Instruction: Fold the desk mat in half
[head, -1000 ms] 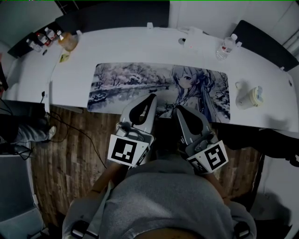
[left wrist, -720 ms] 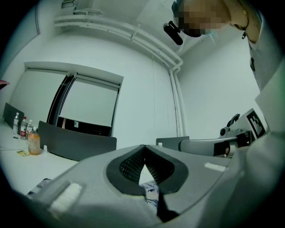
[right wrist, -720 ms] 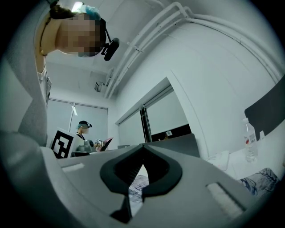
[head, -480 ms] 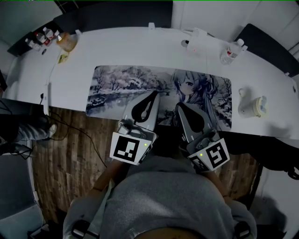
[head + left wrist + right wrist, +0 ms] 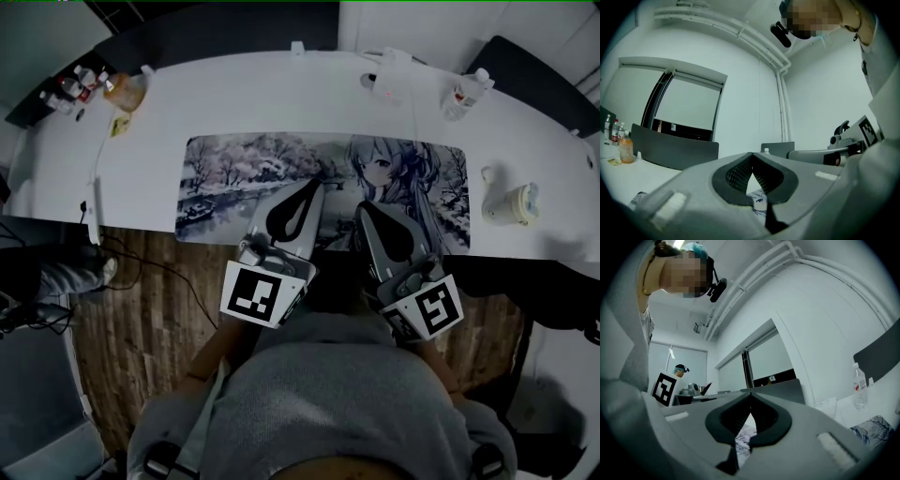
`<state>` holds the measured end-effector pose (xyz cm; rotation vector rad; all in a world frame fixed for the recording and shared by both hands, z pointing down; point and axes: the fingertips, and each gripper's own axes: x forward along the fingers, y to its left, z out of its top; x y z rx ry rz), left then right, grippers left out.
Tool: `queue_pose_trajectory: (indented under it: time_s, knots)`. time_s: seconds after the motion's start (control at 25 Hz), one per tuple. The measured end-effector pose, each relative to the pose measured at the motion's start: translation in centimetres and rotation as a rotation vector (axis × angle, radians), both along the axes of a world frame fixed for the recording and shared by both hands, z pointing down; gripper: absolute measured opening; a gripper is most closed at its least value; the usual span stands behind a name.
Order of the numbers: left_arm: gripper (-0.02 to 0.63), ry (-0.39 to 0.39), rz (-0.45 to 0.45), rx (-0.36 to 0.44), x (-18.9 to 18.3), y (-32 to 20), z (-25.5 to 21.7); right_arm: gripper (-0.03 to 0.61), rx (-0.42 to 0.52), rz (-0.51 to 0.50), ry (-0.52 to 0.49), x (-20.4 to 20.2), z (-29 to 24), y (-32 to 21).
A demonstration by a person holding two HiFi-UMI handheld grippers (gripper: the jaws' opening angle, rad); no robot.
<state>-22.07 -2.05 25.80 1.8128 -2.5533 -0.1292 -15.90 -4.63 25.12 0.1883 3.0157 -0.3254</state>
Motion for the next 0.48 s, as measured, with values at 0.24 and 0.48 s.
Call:
queue_pose_trajectory:
  time_s: [0.24,0.48]
  knots:
    - [-0.002,0.011,0.085,-0.005,0.1,-1.7,0.4,0.000,0.013,0.084,0.008,0.8,0.7,-1.7]
    - [-0.002,-0.005,0.217,-0.031,1.2,-5.2,0.6,0.000,0.043,0.224,-0.001,3.1,1.1,-4.6]
